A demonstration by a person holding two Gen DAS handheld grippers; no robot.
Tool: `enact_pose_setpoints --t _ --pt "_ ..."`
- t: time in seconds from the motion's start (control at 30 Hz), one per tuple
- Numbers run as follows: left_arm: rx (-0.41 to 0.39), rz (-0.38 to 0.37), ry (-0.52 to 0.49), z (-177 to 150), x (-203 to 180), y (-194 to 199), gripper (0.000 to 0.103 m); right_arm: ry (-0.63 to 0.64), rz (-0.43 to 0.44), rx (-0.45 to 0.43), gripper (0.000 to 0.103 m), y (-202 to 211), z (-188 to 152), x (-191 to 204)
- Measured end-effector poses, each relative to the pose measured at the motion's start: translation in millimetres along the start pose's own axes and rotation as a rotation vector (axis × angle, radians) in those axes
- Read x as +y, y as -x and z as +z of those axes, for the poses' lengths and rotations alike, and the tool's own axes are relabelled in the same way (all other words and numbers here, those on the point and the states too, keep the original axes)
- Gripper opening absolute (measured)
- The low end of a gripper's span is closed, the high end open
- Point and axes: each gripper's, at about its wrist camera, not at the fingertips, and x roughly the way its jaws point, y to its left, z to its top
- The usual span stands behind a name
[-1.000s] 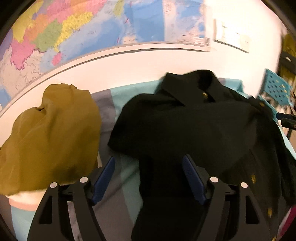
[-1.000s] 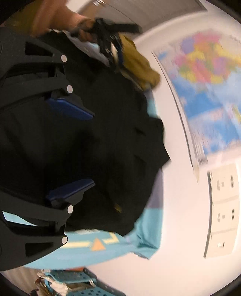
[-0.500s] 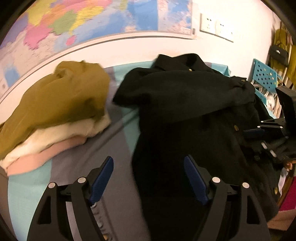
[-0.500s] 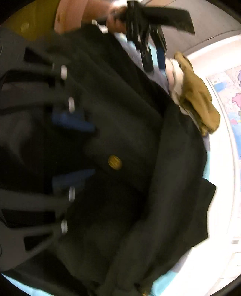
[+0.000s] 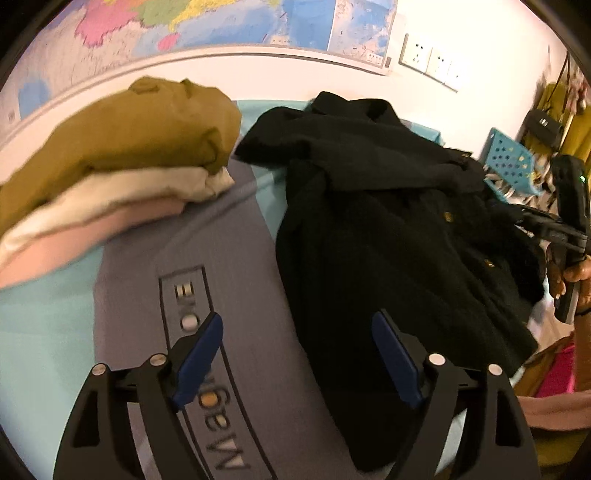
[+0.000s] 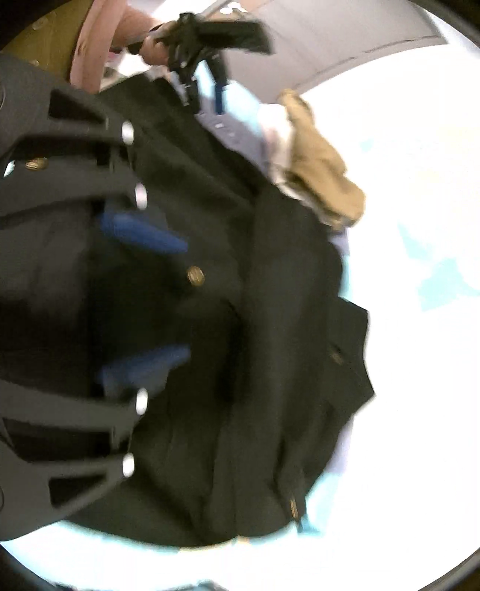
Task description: Fold large clothes
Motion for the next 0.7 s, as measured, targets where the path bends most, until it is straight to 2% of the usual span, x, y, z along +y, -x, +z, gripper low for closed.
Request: enact_pose_setpoints --t 0.1,0.27,0.37,0.43,0.5,0.57,0.7 --pt "0.014 -0.058 0.028 -9 4 3 0.082 -0.105 -0.022 -0.072 0.067 49 -16 -29" --pt "0.062 -0.145 0.026 -24 -5 1 0.082 -0.309 -0.067 -0.099 0.079 92 -58 -83" --pt "0.103 -0.206 0.053 -30 -7 -4 0.084 -0.431 -0.008 -0.080 0.080 97 -91 -108" --pt "0.099 -0.246 0.078 -30 -5 -5 0.086 -0.452 0.013 -0.057 0.080 91 -103 -112" --pt "0.108 -0.318 0.113 -32 -4 -5 0.087 -0.464 0.042 -0.039 0.080 86 -113 -114" --pt "0.115 -0.378 0.130 -35 -5 -4 0.089 -0.464 0.113 -0.035 0.080 82 -118 -114" --pt "0.123 -0.509 0.166 -37 -11 -8 0.096 -0.410 0.154 -0.021 0.085 64 -112 -101"
